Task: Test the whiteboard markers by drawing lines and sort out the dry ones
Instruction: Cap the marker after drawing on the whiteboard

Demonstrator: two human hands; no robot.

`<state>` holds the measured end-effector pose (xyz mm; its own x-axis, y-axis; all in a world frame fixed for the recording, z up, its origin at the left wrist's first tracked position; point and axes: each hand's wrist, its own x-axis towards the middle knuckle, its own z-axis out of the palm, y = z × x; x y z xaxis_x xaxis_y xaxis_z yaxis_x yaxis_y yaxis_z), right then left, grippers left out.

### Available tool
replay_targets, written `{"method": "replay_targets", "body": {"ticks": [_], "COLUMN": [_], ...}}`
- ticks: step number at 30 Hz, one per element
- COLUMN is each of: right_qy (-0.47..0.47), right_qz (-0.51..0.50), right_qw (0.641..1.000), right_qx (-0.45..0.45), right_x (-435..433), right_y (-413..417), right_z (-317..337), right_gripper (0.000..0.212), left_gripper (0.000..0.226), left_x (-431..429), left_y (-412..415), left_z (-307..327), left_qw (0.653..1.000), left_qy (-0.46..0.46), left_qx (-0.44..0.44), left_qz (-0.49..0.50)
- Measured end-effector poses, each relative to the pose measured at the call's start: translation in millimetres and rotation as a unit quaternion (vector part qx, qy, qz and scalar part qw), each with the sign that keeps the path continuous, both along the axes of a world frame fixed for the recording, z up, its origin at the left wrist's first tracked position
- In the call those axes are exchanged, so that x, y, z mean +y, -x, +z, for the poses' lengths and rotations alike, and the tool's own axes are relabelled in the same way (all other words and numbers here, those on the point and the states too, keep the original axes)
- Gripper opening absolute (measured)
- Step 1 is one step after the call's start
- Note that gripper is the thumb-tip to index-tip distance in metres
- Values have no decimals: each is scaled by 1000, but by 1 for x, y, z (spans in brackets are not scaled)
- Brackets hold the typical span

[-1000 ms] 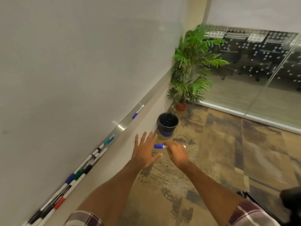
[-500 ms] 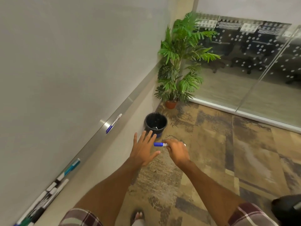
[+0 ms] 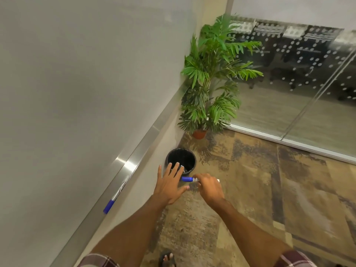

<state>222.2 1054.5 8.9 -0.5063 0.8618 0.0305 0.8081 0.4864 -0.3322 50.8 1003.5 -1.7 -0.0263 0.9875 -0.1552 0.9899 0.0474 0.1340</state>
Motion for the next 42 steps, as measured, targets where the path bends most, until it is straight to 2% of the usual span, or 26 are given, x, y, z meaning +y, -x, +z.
{"method": "replay_targets", "body": {"ticks": [4,7,9,16,23,33,38,40,42], "right_qy": [13,24,30,38,50,88,165,227,250], "right_qz": [-5,-4,8,76,134,160,157,121,114], "right_qw": [1000,1000,999,996,989,983,974,966,962], "right_qx": [-1,-10,-17,-35,-21,-34,-17,0,-4], "right_x": [49,85,111,208,306,396,419,429,436], "right_y": [14,21,27,53,92,120,134,136,135], "right_z": [-1,-5,-10,-39,-84,-184,-209,-219,-226], "right_gripper": [29,35,38,34,15,22,29,31,37], "left_gripper": [99,81,77,84,86,85,85,88,92], "left_x": [52,88,113,197,289,353,363,360,355], "left_y": [15,19,22,33,49,67,77,78,79], "left_z": [-3,-5,-8,-39,-86,-178,-204,-209,-215], "left_qw": [1000,1000,1000,995,983,972,964,968,975], "left_qy": [0,0,4,55,104,122,129,100,57], "left_qx": [1,-8,-19,-22,-38,-62,-72,-76,-72], "left_qz": [-7,6,17,79,144,192,223,218,203]}}
